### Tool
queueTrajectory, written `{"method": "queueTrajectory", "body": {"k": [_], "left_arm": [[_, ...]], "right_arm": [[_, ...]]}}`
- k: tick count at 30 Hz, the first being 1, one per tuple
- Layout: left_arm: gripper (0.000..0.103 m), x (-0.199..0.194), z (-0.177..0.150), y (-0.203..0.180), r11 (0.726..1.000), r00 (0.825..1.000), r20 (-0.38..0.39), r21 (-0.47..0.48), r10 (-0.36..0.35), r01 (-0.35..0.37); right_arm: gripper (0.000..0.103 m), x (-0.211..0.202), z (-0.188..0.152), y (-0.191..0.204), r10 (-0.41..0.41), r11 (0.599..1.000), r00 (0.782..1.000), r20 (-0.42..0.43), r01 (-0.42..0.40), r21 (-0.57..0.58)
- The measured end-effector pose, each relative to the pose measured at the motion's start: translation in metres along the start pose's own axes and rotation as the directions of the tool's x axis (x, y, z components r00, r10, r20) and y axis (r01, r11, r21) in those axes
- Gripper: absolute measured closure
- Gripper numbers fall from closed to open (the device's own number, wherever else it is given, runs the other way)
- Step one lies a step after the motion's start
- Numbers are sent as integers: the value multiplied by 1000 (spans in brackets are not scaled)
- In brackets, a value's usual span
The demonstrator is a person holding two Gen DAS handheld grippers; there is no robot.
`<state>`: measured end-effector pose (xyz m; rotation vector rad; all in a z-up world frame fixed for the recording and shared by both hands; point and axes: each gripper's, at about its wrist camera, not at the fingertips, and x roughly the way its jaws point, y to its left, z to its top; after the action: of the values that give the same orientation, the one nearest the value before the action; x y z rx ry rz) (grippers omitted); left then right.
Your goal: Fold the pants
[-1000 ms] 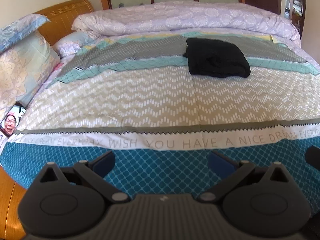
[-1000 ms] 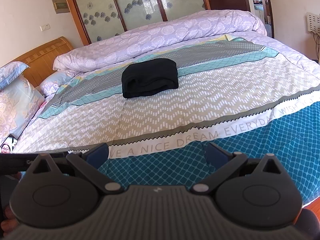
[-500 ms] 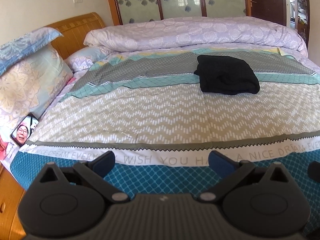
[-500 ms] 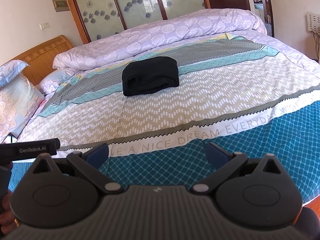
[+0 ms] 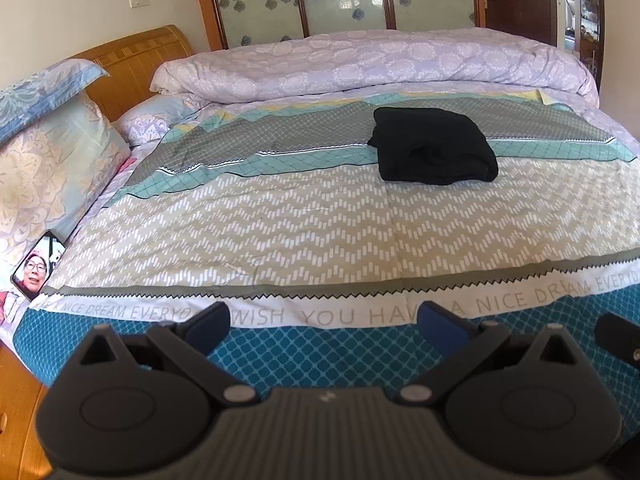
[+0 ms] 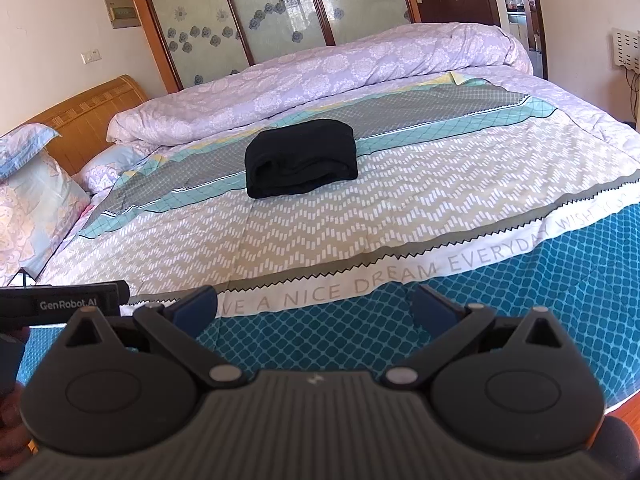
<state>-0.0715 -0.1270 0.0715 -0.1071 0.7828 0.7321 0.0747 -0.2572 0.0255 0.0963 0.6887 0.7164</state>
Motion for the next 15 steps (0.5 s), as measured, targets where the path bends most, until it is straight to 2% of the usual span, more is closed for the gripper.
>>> {"method": "queueTrajectory", "body": {"k": [15], "left_arm": [[0, 2, -1, -4, 1000, 1000, -14, 23, 11, -11]], "right_arm": [[0, 1, -1, -1, 2, 1000, 1000, -6, -2, 5]]}}
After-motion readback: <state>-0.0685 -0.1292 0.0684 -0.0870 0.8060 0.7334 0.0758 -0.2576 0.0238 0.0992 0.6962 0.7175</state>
